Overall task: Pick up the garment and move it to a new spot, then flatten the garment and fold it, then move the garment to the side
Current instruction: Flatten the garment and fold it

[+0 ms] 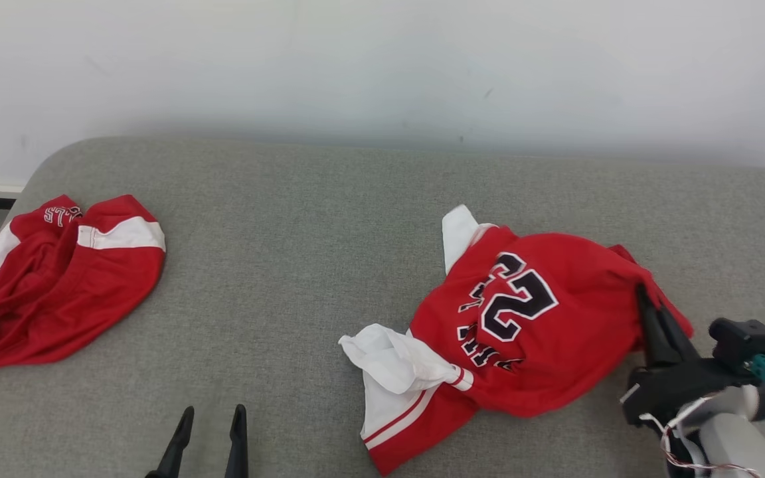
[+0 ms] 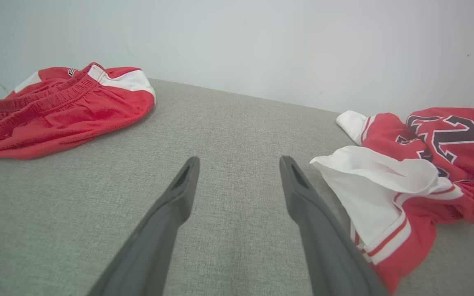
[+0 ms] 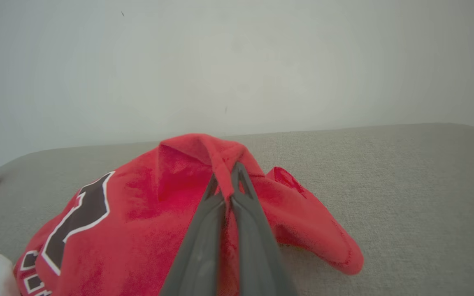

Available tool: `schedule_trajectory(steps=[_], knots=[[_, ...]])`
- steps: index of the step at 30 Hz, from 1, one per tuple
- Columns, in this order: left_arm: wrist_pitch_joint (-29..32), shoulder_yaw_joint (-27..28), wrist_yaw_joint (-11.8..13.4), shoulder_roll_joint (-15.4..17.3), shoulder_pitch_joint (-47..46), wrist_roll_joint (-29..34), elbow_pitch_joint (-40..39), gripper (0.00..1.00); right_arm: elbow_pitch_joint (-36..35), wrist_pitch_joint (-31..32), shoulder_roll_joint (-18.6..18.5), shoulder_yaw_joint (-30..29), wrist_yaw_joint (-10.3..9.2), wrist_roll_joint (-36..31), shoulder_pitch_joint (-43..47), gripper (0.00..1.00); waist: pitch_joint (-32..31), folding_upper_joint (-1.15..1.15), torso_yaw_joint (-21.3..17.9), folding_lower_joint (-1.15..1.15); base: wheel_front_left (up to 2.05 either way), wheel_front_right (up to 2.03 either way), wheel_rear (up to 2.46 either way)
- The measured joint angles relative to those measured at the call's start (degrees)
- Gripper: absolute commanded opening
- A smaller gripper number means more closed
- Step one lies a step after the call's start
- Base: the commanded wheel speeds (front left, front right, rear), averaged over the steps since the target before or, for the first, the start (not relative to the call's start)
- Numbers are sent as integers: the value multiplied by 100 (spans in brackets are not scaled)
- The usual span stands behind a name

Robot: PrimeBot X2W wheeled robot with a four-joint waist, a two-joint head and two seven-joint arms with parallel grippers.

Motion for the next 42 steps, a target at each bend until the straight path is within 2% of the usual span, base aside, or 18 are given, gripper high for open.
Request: schedule_trajectory(steps=[4, 11, 12, 13, 22, 29, 34, 42], knots=[[0, -80, 0, -4, -1, -32, 57, 100, 201, -1, -267, -240, 0, -104, 61, 0, 10, 0, -71, 0, 0, 0, 0], [0, -76, 0, -4, -16, -45, 101, 100, 448, 0, -49, -624, 0, -376, 26, 2, 52, 0, -150, 0, 0, 0, 0], [0, -67, 0, -2, -16, -45, 108, 100, 417, 0, 5, -649, 0, -387, 20, 68, 48, 0, -167, 0, 0, 0, 0], [0, -52, 0, -2, -16, -45, 114, 100, 339, 1, 55, -689, 0, -398, 4, 100, 44, 0, -185, 0, 0, 0, 0], [0, -135, 0, -2, -33, -18, 172, 100, -1032, 0, 463, -1324, 0, -1025, 332, 100, -40, 0, -408, 0, 0, 0, 0], [0, -576, 0, 27, -172, 5, 498, 100, -1835, -1, 893, -1269, 0, -1228, 979, 100, -108, 0, -596, 0, 0, 0, 0], [0, -1009, -1, 89, -333, -90, 801, 100, -1986, 0, 1089, -1132, 0, -1237, 1345, 100, -110, 0, -775, 1, 0, 0, 0], [0, -1128, -1, 223, -773, -248, 1128, 100, -1972, -1, 1215, -1011, 0, -1134, 1594, 100, -58, 0, -982, 1, 0, 0, 0]])
